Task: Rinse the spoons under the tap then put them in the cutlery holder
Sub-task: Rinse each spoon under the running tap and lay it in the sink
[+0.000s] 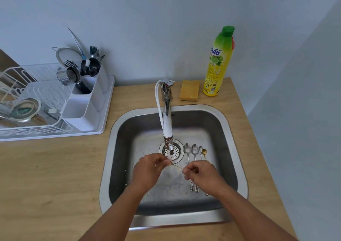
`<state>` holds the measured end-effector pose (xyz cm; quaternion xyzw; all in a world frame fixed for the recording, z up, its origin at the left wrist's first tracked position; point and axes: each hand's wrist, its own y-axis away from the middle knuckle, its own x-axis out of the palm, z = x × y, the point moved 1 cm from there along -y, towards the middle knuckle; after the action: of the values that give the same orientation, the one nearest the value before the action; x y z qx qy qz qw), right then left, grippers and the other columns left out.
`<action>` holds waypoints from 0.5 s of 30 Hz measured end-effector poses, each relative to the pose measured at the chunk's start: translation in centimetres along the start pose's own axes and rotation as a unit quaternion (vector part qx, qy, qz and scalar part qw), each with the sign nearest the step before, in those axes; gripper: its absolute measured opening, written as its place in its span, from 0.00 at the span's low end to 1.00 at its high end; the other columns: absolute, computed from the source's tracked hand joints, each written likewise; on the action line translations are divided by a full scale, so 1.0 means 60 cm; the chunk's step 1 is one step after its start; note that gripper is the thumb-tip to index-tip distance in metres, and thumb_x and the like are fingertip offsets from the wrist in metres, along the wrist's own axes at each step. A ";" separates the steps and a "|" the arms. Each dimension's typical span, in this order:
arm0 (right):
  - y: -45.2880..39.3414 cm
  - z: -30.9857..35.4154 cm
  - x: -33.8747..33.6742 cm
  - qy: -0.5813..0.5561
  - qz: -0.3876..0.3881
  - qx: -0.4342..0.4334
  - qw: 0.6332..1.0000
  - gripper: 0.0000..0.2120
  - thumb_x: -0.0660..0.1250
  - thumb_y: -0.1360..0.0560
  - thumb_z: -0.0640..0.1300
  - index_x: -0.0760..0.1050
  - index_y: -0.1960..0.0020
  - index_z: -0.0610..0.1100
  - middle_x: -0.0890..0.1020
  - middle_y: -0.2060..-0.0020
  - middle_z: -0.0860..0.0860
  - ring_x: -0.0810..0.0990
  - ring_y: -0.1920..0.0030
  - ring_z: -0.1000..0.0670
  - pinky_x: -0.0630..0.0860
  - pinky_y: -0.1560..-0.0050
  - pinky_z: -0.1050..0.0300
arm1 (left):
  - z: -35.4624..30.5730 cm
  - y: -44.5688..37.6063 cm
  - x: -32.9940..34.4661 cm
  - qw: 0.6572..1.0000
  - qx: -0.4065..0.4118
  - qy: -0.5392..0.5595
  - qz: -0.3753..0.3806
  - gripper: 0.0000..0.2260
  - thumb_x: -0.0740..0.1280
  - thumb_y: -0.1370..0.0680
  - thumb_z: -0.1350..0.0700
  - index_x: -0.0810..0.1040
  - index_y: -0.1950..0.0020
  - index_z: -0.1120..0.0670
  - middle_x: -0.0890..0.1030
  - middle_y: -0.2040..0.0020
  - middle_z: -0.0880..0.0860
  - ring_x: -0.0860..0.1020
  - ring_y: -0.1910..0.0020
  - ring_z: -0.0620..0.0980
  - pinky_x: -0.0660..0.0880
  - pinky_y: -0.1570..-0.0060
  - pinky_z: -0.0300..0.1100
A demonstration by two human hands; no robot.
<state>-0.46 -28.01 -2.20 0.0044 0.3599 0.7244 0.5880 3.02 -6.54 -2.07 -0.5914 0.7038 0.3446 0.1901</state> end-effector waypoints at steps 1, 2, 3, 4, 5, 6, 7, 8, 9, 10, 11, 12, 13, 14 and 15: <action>-0.001 0.000 -0.007 0.017 -0.003 -0.005 1.000 0.07 0.71 0.22 0.51 0.85 0.57 0.53 0.87 0.63 0.61 0.85 0.62 0.60 0.83 0.58 0.59 | -0.002 0.002 0.000 0.999 0.015 -0.033 0.002 0.05 0.75 0.23 0.43 0.87 0.52 0.42 0.87 0.55 0.39 0.83 0.56 0.39 0.83 0.52 0.49; -0.003 0.001 -0.012 0.030 -0.005 -0.009 0.999 0.07 0.71 0.22 0.52 0.84 0.58 0.54 0.87 0.63 0.61 0.85 0.61 0.60 0.84 0.54 0.56 | -0.004 0.004 0.003 0.998 0.029 -0.062 0.000 0.04 0.75 0.23 0.43 0.86 0.52 0.42 0.86 0.55 0.39 0.82 0.55 0.39 0.82 0.52 0.48; -0.004 0.004 -0.014 0.038 -0.007 -0.013 0.999 0.07 0.70 0.22 0.52 0.84 0.58 0.54 0.87 0.63 0.61 0.85 0.61 0.59 0.84 0.52 0.54 | -0.008 0.007 0.006 0.996 0.040 -0.084 -0.004 0.04 0.75 0.23 0.43 0.86 0.52 0.41 0.86 0.55 0.39 0.82 0.55 0.39 0.82 0.53 0.48; -0.006 0.009 -0.014 0.046 -0.009 -0.019 0.999 0.07 0.70 0.23 0.52 0.84 0.58 0.54 0.87 0.62 0.61 0.85 0.60 0.59 0.84 0.51 0.52 | -0.010 0.008 0.008 0.994 0.047 -0.096 -0.011 0.04 0.75 0.24 0.44 0.85 0.52 0.41 0.85 0.55 0.39 0.81 0.55 0.40 0.82 0.53 0.48; -0.008 0.015 -0.012 0.060 -0.011 -0.026 0.998 0.07 0.69 0.23 0.53 0.84 0.58 0.54 0.87 0.62 0.61 0.85 0.60 0.59 0.84 0.51 0.51 | -0.013 0.009 0.009 0.994 0.051 -0.099 -0.018 0.04 0.75 0.24 0.44 0.85 0.52 0.41 0.85 0.55 0.39 0.81 0.55 0.40 0.81 0.54 0.47; -0.010 0.021 -0.011 0.085 -0.014 -0.033 0.996 0.07 0.69 0.24 0.54 0.84 0.57 0.55 0.87 0.62 0.61 0.85 0.59 0.59 0.84 0.50 0.51 | -0.014 0.009 0.010 0.993 0.055 -0.100 -0.023 0.04 0.75 0.24 0.44 0.86 0.52 0.42 0.85 0.55 0.39 0.81 0.55 0.40 0.81 0.54 0.46; -0.011 0.027 -0.009 0.120 -0.018 -0.040 0.992 0.08 0.68 0.24 0.57 0.83 0.55 0.56 0.86 0.61 0.62 0.84 0.57 0.58 0.83 0.50 0.51 | -0.014 0.008 0.010 0.993 0.062 -0.101 -0.025 0.04 0.75 0.23 0.44 0.86 0.52 0.42 0.86 0.54 0.40 0.82 0.55 0.41 0.81 0.55 0.46; -0.012 0.032 -0.007 0.157 -0.022 -0.046 0.986 0.08 0.67 0.24 0.59 0.83 0.53 0.57 0.86 0.60 0.62 0.84 0.56 0.58 0.82 0.49 0.51 | -0.014 0.006 0.009 0.992 0.070 -0.105 -0.026 0.05 0.74 0.23 0.44 0.87 0.51 0.43 0.87 0.54 0.41 0.83 0.55 0.42 0.81 0.56 0.46; -0.014 0.036 -0.007 0.186 -0.027 -0.053 0.981 0.09 0.66 0.24 0.60 0.82 0.52 0.58 0.86 0.60 0.63 0.84 0.55 0.57 0.81 0.48 0.51 | -0.013 0.002 0.008 0.991 0.076 -0.110 -0.028 0.05 0.74 0.22 0.46 0.87 0.50 0.44 0.87 0.54 0.42 0.83 0.56 0.44 0.81 0.57 0.46; -0.016 0.039 -0.006 0.201 -0.030 -0.060 0.977 0.09 0.65 0.24 0.61 0.81 0.52 0.58 0.85 0.59 0.63 0.83 0.55 0.57 0.80 0.47 0.51 | -0.011 -0.001 0.007 0.990 0.078 -0.115 -0.032 0.04 0.72 0.20 0.47 0.87 0.50 0.45 0.88 0.55 0.44 0.83 0.57 0.47 0.80 0.59 0.46; -0.018 0.041 -0.008 0.207 -0.031 -0.065 0.976 0.09 0.65 0.24 0.61 0.81 0.51 0.59 0.85 0.59 0.63 0.83 0.54 0.56 0.80 0.46 0.50 | -0.010 -0.005 0.006 0.989 0.077 -0.119 -0.035 0.05 0.71 0.19 0.50 0.86 0.51 0.47 0.87 0.56 0.46 0.83 0.59 0.50 0.78 0.61 0.45; -0.019 0.043 -0.011 0.213 -0.030 -0.068 0.974 0.09 0.65 0.23 0.61 0.81 0.51 0.59 0.85 0.58 0.63 0.83 0.53 0.56 0.79 0.45 0.50 | -0.010 -0.007 0.005 0.989 0.074 -0.127 -0.034 0.06 0.69 0.18 0.51 0.85 0.51 0.47 0.87 0.57 0.48 0.82 0.60 0.52 0.77 0.63 0.45; -0.022 0.045 -0.015 0.223 -0.030 -0.072 0.972 0.09 0.65 0.23 0.60 0.82 0.50 0.59 0.85 0.57 0.63 0.83 0.52 0.55 0.79 0.44 0.49 | -0.010 -0.008 0.005 0.988 0.070 -0.137 -0.029 0.06 0.67 0.18 0.51 0.84 0.52 0.47 0.86 0.57 0.49 0.81 0.60 0.53 0.76 0.63 0.46; -0.026 0.048 -0.022 0.238 -0.032 -0.078 0.968 0.09 0.65 0.23 0.60 0.82 0.50 0.59 0.85 0.56 0.63 0.83 0.50 0.55 0.78 0.43 0.49 | -0.011 -0.009 0.006 0.987 0.064 -0.144 -0.023 0.07 0.67 0.18 0.50 0.83 0.52 0.47 0.86 0.57 0.49 0.81 0.59 0.53 0.77 0.62 0.46; -0.030 0.051 -0.028 0.256 -0.037 -0.087 0.962 0.09 0.65 0.23 0.60 0.82 0.50 0.59 0.86 0.55 0.62 0.83 0.49 0.53 0.78 0.43 0.48 | -0.011 -0.009 0.006 0.988 0.059 -0.144 -0.018 0.07 0.67 0.18 0.48 0.83 0.52 0.46 0.86 0.56 0.47 0.82 0.58 0.52 0.79 0.60 0.47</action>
<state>2.88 -27.74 -0.17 -0.2455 0.4344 0.7076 0.5003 3.56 -7.29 -2.01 -0.5363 0.6774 0.3803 0.3299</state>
